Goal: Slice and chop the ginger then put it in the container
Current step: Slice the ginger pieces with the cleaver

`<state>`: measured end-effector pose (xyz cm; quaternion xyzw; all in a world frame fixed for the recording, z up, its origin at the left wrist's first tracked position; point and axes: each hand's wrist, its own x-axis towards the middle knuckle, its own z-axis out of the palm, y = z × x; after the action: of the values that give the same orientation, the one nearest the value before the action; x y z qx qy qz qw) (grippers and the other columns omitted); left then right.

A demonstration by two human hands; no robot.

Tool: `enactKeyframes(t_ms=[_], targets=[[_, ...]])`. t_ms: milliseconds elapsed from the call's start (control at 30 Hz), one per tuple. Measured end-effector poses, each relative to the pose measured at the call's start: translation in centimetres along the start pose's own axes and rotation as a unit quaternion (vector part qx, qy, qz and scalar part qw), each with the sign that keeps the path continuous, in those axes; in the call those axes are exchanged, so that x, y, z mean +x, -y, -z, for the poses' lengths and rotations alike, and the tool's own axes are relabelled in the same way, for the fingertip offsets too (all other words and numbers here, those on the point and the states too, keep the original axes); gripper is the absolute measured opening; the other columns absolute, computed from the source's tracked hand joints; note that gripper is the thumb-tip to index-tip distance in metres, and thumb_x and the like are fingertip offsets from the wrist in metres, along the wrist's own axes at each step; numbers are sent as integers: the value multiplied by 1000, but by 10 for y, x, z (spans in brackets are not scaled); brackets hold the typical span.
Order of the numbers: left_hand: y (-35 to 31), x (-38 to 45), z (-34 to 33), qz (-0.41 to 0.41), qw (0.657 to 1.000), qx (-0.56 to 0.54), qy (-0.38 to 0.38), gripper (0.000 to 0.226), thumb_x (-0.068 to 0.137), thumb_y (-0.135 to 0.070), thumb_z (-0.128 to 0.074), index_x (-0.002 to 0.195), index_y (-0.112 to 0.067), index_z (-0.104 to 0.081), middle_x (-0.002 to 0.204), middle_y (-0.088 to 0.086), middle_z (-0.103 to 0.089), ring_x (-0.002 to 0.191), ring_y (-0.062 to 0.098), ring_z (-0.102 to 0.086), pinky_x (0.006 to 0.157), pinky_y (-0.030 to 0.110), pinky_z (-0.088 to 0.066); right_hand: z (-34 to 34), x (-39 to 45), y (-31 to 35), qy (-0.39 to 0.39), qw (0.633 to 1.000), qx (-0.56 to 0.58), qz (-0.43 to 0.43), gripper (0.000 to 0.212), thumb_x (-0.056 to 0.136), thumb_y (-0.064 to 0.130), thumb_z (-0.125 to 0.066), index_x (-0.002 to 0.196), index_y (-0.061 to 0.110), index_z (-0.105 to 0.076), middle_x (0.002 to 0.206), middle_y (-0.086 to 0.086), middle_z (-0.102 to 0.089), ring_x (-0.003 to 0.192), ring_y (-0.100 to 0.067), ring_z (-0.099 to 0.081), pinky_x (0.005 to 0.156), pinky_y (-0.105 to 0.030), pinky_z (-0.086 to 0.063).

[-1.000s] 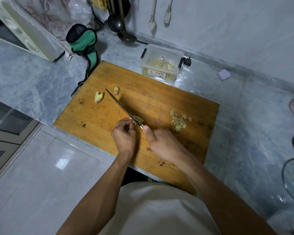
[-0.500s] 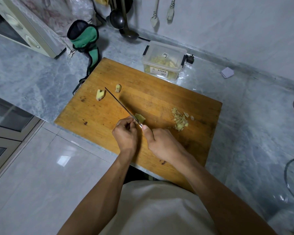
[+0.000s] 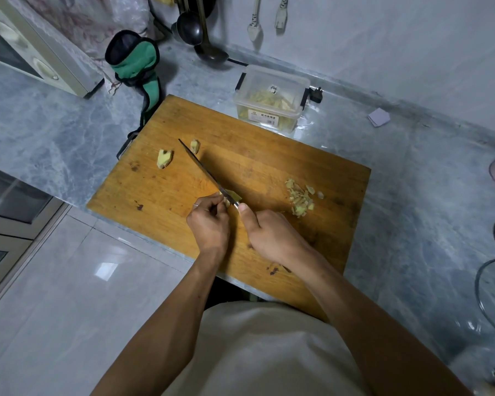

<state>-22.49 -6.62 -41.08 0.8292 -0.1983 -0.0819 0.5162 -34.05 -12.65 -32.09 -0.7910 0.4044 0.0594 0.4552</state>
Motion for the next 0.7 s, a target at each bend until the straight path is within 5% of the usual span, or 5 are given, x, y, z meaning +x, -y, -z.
enactKeyframes(t_ms=[433, 533, 700], targets=[[6, 0, 3, 1, 1000, -7, 1, 15, 83, 4, -65, 89, -4, -76, 93, 8, -72, 86, 14, -67, 80, 18, -52, -7, -3, 8, 12, 1000, 17, -3, 69, 108, 52, -22, 54, 15, -45, 49, 4, -47, 41, -5, -44, 48, -28, -32], [5, 0, 3, -16, 1000, 0, 5, 14, 83, 4, -65, 87, -3, -76, 92, 9, -72, 83, 10, -65, 76, 4, -45, -9, -5, 8, 4, 1000, 14, -4, 69, 107, 53, -22, 55, 15, -46, 50, 3, -49, 45, -10, -47, 49, -29, -34], [6, 1, -1, -26, 1000, 2, 9, 14, 84, 4, -65, 88, -3, -76, 93, 9, -71, 84, 12, -65, 78, 6, -46, -5, -2, 8, -5, 1000, 17, -5, 74, 107, 53, -21, 57, 10, -55, 56, -5, -59, 53, -18, -56, 56, -36, -45]])
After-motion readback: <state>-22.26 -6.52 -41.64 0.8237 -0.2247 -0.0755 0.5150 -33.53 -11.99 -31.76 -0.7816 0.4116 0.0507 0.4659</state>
